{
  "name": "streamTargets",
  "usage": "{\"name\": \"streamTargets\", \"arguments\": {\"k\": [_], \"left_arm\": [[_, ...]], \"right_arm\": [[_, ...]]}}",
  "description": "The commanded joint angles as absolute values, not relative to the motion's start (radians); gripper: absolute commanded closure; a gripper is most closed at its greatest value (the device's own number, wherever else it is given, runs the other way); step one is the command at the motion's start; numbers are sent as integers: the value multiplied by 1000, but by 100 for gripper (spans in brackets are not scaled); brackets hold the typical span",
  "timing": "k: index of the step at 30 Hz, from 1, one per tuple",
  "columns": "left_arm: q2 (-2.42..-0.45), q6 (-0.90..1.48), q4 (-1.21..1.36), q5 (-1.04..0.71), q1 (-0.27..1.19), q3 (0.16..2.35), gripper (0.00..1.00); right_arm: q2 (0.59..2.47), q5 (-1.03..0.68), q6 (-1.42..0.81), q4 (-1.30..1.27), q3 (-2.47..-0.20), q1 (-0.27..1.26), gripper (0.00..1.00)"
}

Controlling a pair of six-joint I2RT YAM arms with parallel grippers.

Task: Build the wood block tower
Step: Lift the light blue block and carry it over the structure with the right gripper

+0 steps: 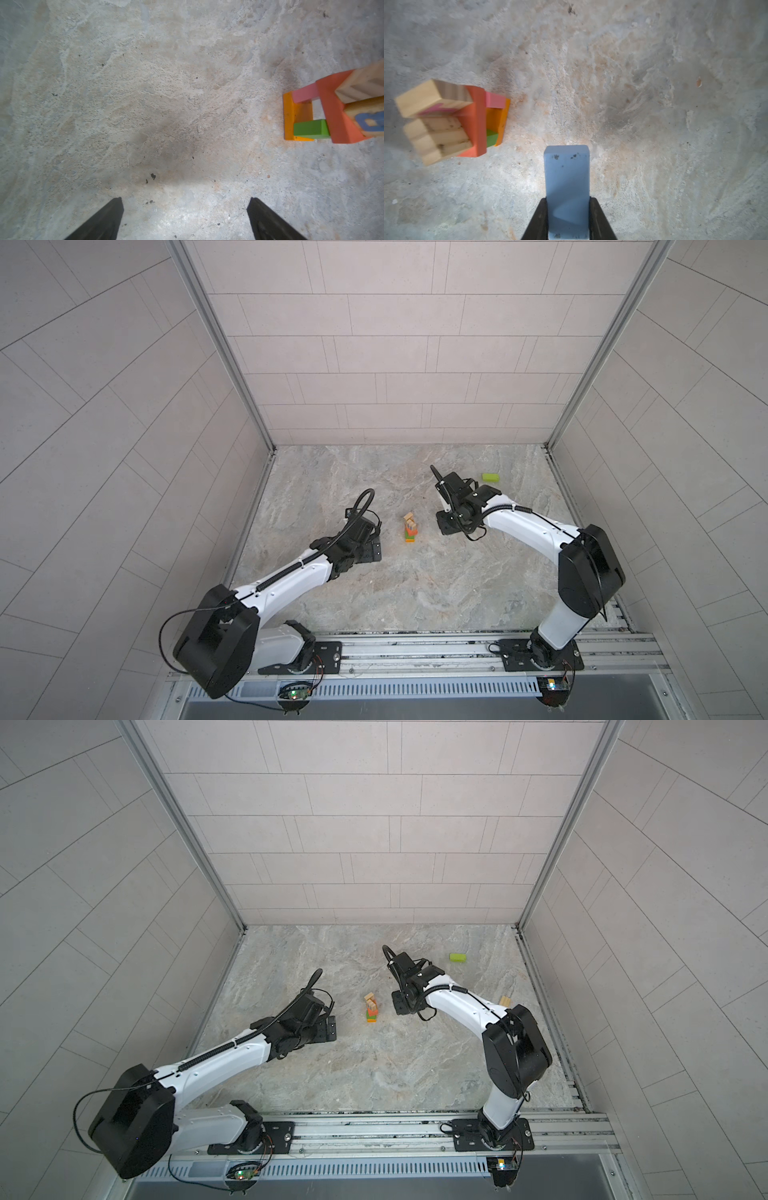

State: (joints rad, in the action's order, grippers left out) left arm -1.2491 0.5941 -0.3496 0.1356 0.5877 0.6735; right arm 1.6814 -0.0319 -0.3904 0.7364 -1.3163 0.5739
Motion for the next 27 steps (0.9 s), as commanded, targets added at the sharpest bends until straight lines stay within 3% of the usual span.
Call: {"name": "streamTargets", "arguments": {"k": [1,27], "left_arm": [[-1222,591,-361,146,589,666,0],[-1228,592,-278,152,586,611,0]], "right_arm": [[1656,-3,-403,835,-1366,602,81],[1879,-6,-407,925,-1683,732,81]]}}
